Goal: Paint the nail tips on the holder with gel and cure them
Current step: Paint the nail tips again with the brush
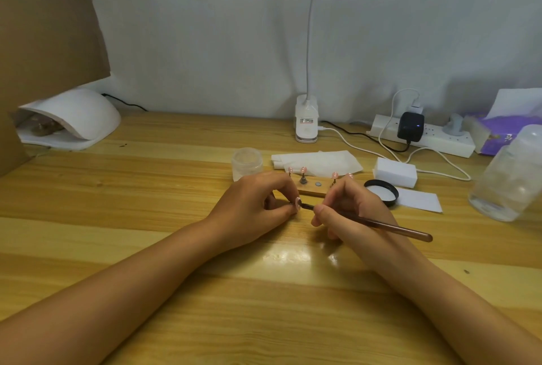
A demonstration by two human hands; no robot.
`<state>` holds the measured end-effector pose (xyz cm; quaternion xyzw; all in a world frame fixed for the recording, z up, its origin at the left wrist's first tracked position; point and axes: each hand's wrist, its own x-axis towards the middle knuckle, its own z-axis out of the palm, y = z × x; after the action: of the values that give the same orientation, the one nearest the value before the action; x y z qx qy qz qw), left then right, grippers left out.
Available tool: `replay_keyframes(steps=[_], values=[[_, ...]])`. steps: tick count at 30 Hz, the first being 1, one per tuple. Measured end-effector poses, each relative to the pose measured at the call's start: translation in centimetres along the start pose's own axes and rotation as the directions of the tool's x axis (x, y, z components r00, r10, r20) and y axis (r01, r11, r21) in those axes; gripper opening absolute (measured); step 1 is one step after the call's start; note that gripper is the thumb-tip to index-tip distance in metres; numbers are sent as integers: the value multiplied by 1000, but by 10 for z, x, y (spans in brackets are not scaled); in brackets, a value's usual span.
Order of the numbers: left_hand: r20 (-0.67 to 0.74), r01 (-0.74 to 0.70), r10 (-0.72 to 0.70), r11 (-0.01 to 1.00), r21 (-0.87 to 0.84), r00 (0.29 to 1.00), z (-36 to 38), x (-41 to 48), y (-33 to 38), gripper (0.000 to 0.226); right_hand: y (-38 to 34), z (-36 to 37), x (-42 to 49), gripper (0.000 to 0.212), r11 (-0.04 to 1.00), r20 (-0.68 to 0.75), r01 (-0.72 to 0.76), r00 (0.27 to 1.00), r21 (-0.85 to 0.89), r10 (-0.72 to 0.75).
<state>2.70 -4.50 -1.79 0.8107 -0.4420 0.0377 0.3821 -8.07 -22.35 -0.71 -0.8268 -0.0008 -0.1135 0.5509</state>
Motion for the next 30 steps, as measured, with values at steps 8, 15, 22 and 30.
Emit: replay_keyframes(steps=[8, 15, 22, 30], values=[[0, -5, 5, 1000, -8, 1000, 0, 0, 1, 10, -2, -1, 0, 7, 999, -27, -7, 1000, 35, 8], [-5, -10, 10, 1000, 11, 1000, 0, 0, 0, 9, -1, 0, 0, 13, 1000, -13, 14, 1000, 26, -14], [-5, -4, 4, 1000, 1, 1000, 0, 0, -1, 16, 1, 0, 1, 9, 999, 18, 14, 1000, 33, -14], [-3, -8, 8, 1000, -3, 1000, 0, 0, 0, 12, 1, 0, 1, 7, 998, -29, 24, 999, 50, -22]])
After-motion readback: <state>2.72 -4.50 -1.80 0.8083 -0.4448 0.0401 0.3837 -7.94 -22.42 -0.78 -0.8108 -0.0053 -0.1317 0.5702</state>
